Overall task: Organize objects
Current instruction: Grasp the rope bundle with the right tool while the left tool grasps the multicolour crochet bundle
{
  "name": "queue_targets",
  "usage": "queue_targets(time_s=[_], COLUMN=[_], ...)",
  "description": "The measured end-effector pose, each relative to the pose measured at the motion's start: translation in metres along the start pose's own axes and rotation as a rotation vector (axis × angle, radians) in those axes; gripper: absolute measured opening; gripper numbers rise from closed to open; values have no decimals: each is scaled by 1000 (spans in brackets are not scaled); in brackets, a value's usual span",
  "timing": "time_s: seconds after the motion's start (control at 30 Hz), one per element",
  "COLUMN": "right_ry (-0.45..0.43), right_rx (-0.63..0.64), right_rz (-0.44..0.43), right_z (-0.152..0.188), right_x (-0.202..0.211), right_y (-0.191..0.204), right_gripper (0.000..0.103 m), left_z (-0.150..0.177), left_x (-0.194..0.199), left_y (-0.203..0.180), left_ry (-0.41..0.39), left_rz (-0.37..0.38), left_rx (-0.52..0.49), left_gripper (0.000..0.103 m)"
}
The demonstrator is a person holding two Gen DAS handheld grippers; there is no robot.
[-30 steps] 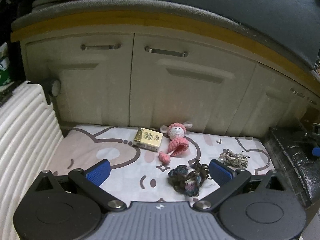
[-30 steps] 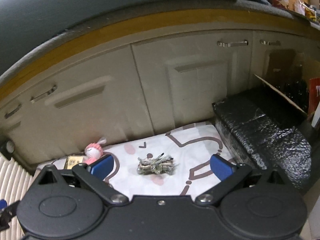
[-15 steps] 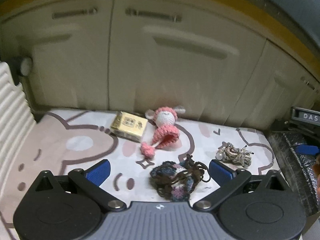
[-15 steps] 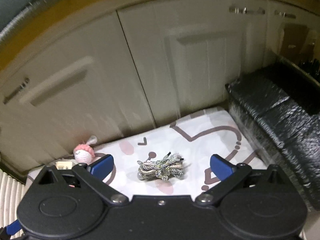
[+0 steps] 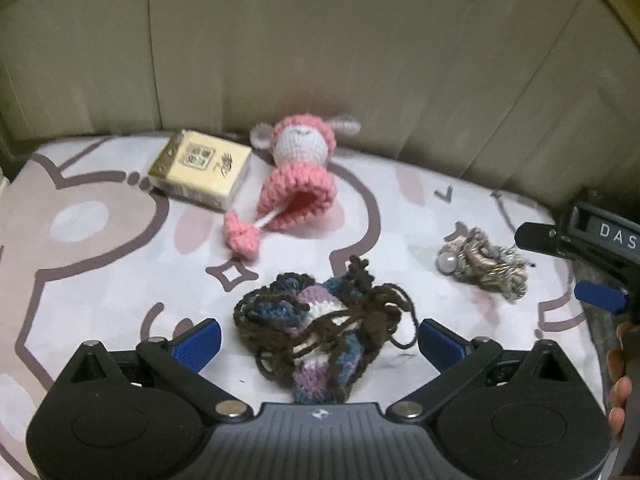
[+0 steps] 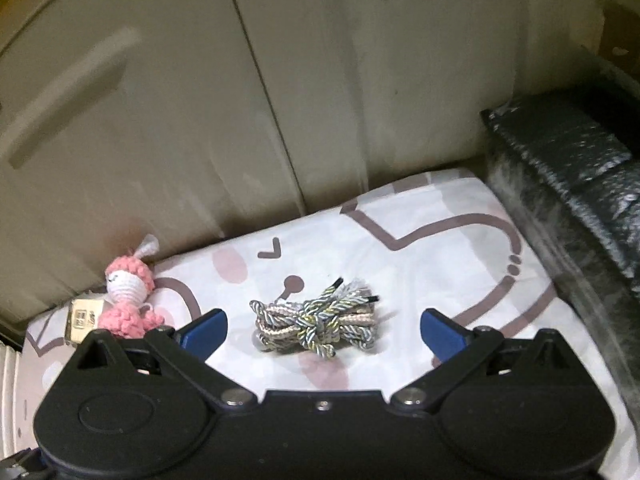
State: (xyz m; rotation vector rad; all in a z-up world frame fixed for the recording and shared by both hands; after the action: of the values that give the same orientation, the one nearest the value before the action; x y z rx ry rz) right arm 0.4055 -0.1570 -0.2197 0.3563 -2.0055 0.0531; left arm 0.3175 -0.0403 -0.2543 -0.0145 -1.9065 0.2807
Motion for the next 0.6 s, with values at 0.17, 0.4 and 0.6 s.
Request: queue_targets(time_s=[0.17,0.4,0.6], right_ry=[21,46,83], right_rx=[24,71,61], right_rz=[5,56,88], right_z=[-2,-8,-7], right_x=[-24,-50,-65], right_y=[8,20,10], right_gripper=[103,103,103], left_z=[-7,-9,-12], left_x=[-15,-28,-39], left_y=[6,6,2], left_ry=[38,66,62], left_rz=[3,25,-3], left_rx=[55,118,134], left_gripper=[103,103,103])
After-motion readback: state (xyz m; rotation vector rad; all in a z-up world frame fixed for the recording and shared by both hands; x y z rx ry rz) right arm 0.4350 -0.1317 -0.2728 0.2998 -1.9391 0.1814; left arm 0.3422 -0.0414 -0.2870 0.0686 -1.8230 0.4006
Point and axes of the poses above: each gripper's, at about its wrist camera, not at the fingertips, and x roughly against the way its jaws point, y to its left, z to its underside, the point moved 9 cm from there along -x, roughly the way its jaws point, and after that the axes turned 10 degrees about y, right-handed, at the moved point
